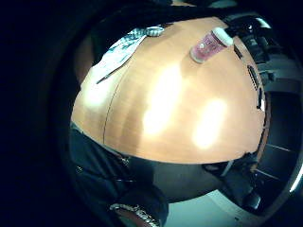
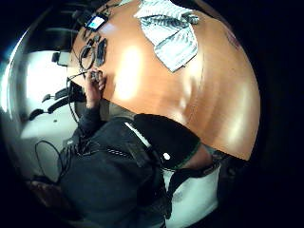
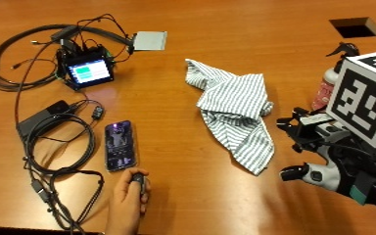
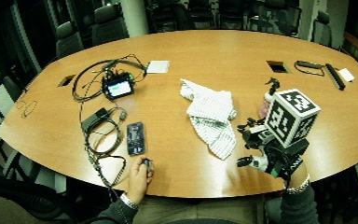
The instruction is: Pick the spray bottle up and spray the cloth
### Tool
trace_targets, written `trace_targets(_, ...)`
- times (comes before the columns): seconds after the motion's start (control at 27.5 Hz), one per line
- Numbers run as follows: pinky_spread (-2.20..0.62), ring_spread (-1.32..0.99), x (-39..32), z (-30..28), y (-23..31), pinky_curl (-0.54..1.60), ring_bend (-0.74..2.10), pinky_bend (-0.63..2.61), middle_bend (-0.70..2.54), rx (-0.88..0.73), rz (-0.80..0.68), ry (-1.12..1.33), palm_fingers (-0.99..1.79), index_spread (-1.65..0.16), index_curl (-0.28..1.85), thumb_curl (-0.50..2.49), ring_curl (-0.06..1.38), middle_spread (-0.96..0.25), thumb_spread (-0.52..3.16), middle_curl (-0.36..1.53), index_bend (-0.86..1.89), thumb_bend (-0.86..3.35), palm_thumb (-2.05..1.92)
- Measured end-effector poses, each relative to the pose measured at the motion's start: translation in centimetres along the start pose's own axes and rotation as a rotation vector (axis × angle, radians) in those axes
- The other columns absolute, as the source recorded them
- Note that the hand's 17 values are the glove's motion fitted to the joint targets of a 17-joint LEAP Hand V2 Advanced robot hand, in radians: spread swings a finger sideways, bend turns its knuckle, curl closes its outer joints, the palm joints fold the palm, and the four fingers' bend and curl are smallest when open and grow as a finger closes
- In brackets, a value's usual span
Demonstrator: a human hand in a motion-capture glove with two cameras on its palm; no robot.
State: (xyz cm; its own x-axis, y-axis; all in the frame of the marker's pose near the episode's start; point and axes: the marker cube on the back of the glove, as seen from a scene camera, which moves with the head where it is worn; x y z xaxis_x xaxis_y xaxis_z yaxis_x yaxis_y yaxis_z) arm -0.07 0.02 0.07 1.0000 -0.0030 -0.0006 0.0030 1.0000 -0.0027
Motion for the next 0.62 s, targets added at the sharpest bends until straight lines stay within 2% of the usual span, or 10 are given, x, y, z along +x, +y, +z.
trace_targets(0.25,0.22,-0.01,0.5,1.2,-0.6,0.14,0.3,0.31,0.19,-0.007,0.009,-0.009,0.35,-0.35,0.16,0.09,0.13,-0.04,0.7,0.11,0.23,0.1,0.26)
trace_targets(0.62,0.27,-0.01,0.7,2.2,-0.5,0.2,0.29,0.31,0.17,-0.009,0.014,-0.034,0.34,-0.42,0.22,0.14,0.17,-0.04,0.94,0.16,0.19,0.06,0.3)
